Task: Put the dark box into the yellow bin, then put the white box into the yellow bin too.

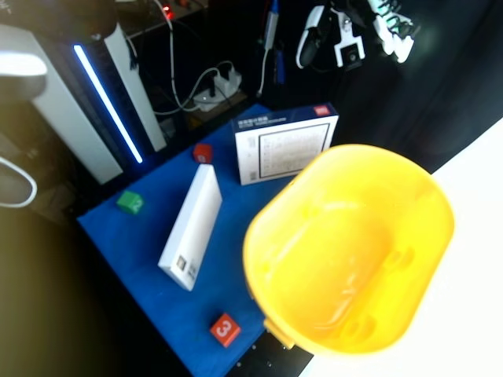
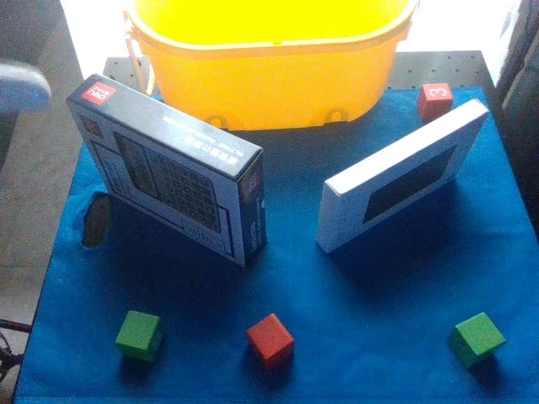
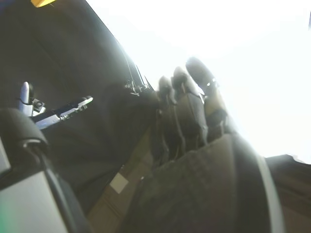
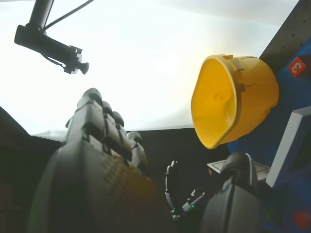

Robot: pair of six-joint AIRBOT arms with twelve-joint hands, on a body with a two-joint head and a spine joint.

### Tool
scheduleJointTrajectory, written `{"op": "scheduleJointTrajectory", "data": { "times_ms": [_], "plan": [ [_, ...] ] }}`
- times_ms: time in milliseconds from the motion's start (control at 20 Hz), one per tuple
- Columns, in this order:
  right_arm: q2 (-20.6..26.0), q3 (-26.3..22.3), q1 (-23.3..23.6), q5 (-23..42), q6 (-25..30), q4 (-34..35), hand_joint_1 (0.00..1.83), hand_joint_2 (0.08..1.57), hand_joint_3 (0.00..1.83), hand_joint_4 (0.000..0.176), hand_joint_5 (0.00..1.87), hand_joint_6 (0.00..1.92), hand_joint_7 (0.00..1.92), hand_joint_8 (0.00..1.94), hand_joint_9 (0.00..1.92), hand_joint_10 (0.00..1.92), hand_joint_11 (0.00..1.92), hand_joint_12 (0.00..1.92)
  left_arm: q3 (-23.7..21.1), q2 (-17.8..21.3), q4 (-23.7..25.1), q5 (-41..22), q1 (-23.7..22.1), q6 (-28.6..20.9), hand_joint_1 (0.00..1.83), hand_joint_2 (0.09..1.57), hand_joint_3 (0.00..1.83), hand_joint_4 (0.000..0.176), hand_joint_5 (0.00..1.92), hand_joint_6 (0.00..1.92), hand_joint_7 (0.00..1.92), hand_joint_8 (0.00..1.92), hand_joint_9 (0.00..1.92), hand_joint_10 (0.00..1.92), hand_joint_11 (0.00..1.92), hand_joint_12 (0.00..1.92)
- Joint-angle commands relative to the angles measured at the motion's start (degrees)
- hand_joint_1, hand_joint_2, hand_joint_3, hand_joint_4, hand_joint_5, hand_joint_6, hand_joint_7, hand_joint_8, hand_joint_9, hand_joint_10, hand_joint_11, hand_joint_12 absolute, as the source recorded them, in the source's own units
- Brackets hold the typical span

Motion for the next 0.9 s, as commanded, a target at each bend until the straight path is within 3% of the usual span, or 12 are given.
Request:
{"op": "scheduleJointTrajectory", "data": {
  "times_ms": [0,50,100,150,250,350,500,600,650,700,800,850],
  "plan": [
    [-0.14,-0.01,0.78,5.15,-0.21,0.42,0.40,0.81,0.00,0.060,0.00,0.00,0.14,0.00,0.15,0.01,0.03,0.22,0.02,0.24,-2.18,-5.96,-0.34,-0.17,0.52,0.71,0.03,0.073,0.00,0.00,0.00,0.00,0.00,0.00,0.00,0.00],
    [-0.16,-0.01,0.78,5.15,-0.21,0.38,0.41,0.78,0.00,0.062,0.00,0.00,0.14,0.00,0.15,0.01,0.04,0.22,0.02,0.22,-2.10,-5.78,-0.34,-0.17,0.53,0.70,0.02,0.071,0.00,0.00,0.00,0.00,0.00,0.00,0.00,0.00],
    [-0.18,-0.02,0.78,5.15,-0.21,0.30,0.38,0.78,0.00,0.055,0.00,0.00,0.15,0.01,0.16,0.01,0.04,0.22,0.04,0.20,-1.99,-5.57,-0.34,-0.16,0.51,0.72,0.03,0.049,0.00,0.00,0.00,0.00,0.00,0.00,0.00,0.00],
    [-0.23,-0.02,0.78,5.15,-0.21,0.28,0.35,0.80,0.00,0.046,0.00,0.00,0.14,0.00,0.15,0.01,0.03,0.21,0.04,0.16,-1.69,-5.33,-0.35,-0.15,0.51,0.73,0.03,0.053,0.00,0.00,0.00,0.00,0.00,0.00,0.00,0.00],
    [-0.28,-0.01,0.78,5.15,-0.21,0.26,0.34,0.81,0.00,0.048,0.00,0.00,0.14,0.00,0.15,0.01,0.05,0.21,0.08,-0.03,-0.80,-4.48,-0.36,-0.16,0.51,0.70,0.01,0.059,0.00,0.00,0.00,0.00,0.00,0.00,0.01,0.00],
    [-0.42,0.03,0.78,5.15,-0.21,0.12,0.35,0.80,0.00,0.048,0.00,0.00,0.13,0.00,0.14,0.00,0.03,0.20,0.12,-0.21,0.51,-3.32,-0.41,-0.18,0.61,0.69,0.00,0.033,0.00,0.00,0.00,0.00,0.00,0.00,0.00,0.00],
    [-0.70,0.11,0.76,5.15,-0.21,0.08,0.35,0.81,0.00,0.045,0.00,0.00,0.15,0.01,0.15,0.00,0.03,0.20,0.91,-1.11,4.45,-0.85,-1.49,-2.51,0.61,0.71,0.01,0.027,0.00,0.00,0.00,0.00,0.00,0.00,0.00,0.00],
    [-0.73,0.16,0.74,5.15,-0.21,0.08,0.35,0.80,0.00,0.044,0.00,0.00,0.16,0.01,0.15,0.00,0.03,0.20,2.09,-2.38,6.81,0.98,-2.96,-4.38,0.61,0.75,0.02,0.066,0.00,0.00,0.00,0.00,0.00,0.00,0.00,0.00],
    [-0.76,0.17,0.72,5.15,-0.21,0.10,0.34,0.80,0.00,0.044,0.00,0.00,0.18,0.02,0.16,0.01,0.04,0.20,2.52,-2.94,7.93,2.32,-3.80,-4.62,0.62,0.74,0.02,0.078,0.00,0.00,0.00,0.00,0.00,0.00,0.00,0.00],
    [-0.78,0.19,0.71,5.15,-0.21,0.10,0.33,0.80,0.00,0.057,0.00,0.00,0.19,0.02,0.17,0.01,0.05,0.21,2.81,-3.37,9.04,3.38,-4.70,-5.02,0.69,0.75,0.02,0.084,0.04,0.01,0.02,0.01,0.01,0.00,0.00,0.00],
    [-0.79,0.20,0.58,5.15,-0.21,0.10,0.36,0.80,0.00,0.070,0.01,0.00,0.19,0.01,0.17,0.01,0.04,0.20,3.29,-4.35,12.30,5.82,-7.08,-5.78,0.72,0.79,0.01,0.059,0.12,0.01,0.13,0.01,0.14,0.01,0.08,0.04],
    [-0.79,0.23,0.51,5.16,-0.21,0.10,0.36,0.78,0.00,0.067,0.01,0.00,0.20,0.01,0.18,0.01,0.05,0.20,3.36,-4.65,13.44,6.61,-7.83,-5.85,0.75,0.83,0.01,0.060,0.18,0.01,0.19,0.00,0.20,0.01,0.12,0.07]
  ]
}}
